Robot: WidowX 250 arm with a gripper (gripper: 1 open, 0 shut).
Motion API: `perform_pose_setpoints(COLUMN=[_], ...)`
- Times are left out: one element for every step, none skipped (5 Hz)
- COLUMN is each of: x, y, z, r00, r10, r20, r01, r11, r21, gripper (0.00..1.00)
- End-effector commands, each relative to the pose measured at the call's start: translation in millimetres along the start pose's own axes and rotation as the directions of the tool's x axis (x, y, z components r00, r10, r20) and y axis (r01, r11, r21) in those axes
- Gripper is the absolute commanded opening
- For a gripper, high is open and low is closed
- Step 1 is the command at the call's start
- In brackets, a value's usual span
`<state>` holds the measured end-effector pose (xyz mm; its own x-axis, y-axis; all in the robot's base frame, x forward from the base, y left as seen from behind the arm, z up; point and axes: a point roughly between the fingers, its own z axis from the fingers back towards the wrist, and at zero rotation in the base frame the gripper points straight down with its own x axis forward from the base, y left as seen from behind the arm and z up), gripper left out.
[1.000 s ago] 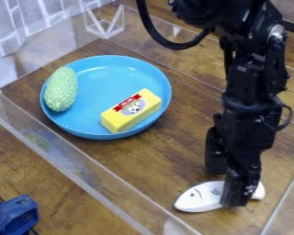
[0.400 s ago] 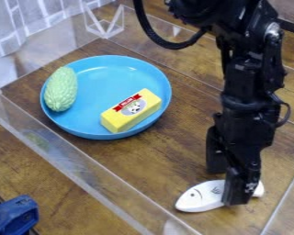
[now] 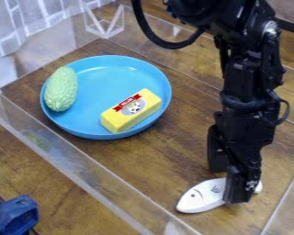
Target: Put the white object in the blue tray
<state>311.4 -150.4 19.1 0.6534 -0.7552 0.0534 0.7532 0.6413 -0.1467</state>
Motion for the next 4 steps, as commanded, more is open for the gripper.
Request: perform_pose_setpoints(x=[-10.8, -12.0, -12.9, -13.4], y=[6.3, 6.2, 6.2, 6.5], z=[-5.5, -6.1, -6.9, -8.0], r00=[1.000, 1.000, 1.000, 1.000], r10=[0.009, 0.012, 0.016, 0.019], r20=[-0.014, -0.016, -0.018, -0.019], r01=[-0.009, -0.013, -0.016, -0.020], r11=[1.000, 1.000, 0.999, 0.999], r21=[-0.015, -0.027, -0.039, -0.050], gripper=[1.00, 1.00, 1.00, 1.00])
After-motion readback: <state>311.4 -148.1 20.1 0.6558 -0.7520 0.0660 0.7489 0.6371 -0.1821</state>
